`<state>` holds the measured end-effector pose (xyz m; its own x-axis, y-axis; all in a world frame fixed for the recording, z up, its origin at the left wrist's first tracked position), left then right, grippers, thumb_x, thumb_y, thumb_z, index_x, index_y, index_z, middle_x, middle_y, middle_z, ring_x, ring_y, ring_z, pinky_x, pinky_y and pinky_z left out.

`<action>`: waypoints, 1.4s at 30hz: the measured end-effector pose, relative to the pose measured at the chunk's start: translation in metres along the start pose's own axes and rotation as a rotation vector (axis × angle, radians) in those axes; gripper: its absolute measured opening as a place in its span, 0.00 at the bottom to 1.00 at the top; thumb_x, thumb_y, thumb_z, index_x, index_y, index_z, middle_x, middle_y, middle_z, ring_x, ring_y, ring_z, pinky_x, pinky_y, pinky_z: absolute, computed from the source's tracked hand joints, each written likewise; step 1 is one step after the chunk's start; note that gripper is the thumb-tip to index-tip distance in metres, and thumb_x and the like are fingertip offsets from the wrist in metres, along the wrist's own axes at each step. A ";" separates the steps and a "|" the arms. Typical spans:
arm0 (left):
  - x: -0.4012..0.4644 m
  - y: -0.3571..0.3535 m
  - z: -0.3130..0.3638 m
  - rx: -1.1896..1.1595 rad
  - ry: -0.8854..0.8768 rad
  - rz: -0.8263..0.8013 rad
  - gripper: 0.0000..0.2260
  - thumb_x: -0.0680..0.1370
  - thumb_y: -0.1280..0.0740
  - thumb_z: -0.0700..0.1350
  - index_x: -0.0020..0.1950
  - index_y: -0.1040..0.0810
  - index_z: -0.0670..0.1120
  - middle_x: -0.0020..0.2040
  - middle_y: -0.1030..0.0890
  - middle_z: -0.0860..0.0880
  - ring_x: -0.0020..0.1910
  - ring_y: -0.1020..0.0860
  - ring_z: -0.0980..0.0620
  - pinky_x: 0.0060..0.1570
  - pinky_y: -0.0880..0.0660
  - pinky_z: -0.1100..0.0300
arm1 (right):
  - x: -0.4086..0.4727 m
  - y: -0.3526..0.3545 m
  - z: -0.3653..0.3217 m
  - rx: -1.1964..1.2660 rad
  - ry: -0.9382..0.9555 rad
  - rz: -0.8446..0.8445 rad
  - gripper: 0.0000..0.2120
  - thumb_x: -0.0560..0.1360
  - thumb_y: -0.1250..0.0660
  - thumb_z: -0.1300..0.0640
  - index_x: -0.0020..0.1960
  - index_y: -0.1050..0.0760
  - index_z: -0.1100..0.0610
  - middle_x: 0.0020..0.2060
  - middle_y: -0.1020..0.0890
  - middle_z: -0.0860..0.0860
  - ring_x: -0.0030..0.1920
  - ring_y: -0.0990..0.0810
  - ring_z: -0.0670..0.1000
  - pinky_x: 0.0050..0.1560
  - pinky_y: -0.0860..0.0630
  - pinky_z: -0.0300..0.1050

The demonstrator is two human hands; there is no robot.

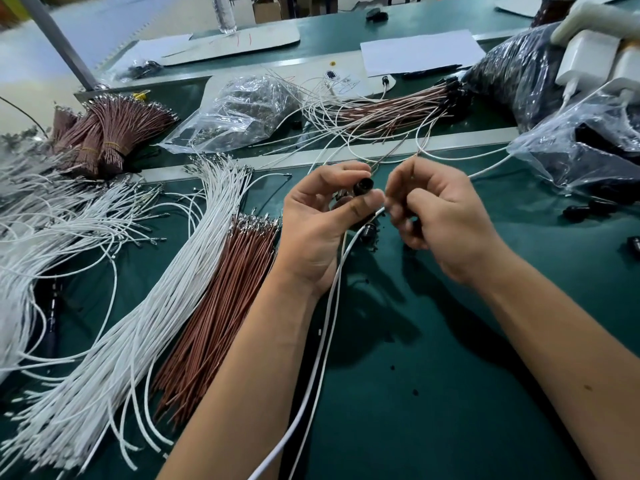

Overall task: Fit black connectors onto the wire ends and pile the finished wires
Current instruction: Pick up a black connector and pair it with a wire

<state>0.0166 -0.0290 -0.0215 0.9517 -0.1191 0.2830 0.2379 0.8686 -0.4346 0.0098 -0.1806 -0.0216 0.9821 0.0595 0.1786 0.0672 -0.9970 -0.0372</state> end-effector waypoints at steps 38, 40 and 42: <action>0.004 0.007 0.003 0.256 -0.056 -0.003 0.11 0.68 0.22 0.29 0.46 0.17 0.40 0.42 0.14 0.47 0.42 0.16 0.51 0.47 0.18 0.57 | -0.001 0.006 -0.013 -0.486 0.365 -0.100 0.03 0.79 0.28 0.61 0.49 0.19 0.54 0.37 0.18 0.42 0.38 0.22 0.39 0.43 0.28 0.33; 0.003 0.006 0.006 0.289 -0.094 -0.012 0.12 0.67 0.22 0.28 0.45 0.17 0.41 0.42 0.14 0.48 0.43 0.16 0.51 0.49 0.18 0.56 | -0.001 0.005 -0.013 -0.485 0.367 -0.103 0.01 0.79 0.27 0.61 0.50 0.18 0.57 0.39 0.17 0.49 0.38 0.23 0.41 0.42 0.26 0.37; 0.003 0.005 0.008 0.295 -0.110 -0.022 0.12 0.66 0.22 0.27 0.45 0.17 0.40 0.42 0.14 0.47 0.43 0.16 0.49 0.50 0.18 0.55 | -0.002 0.005 -0.013 -0.485 0.373 -0.097 0.02 0.78 0.27 0.61 0.50 0.18 0.58 0.37 0.18 0.53 0.36 0.25 0.44 0.38 0.28 0.39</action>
<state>0.0192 -0.0214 -0.0157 0.9164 -0.1010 0.3873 0.1766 0.9704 -0.1648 0.0056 -0.1862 -0.0090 0.8423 0.2168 0.4935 -0.0209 -0.9017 0.4318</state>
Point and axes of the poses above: each hand's wrist, its own x-axis towards the middle knuckle, its own y-axis out of the back of the hand, z = x × y, the point moved 3 cm from there along x, towards the middle knuckle
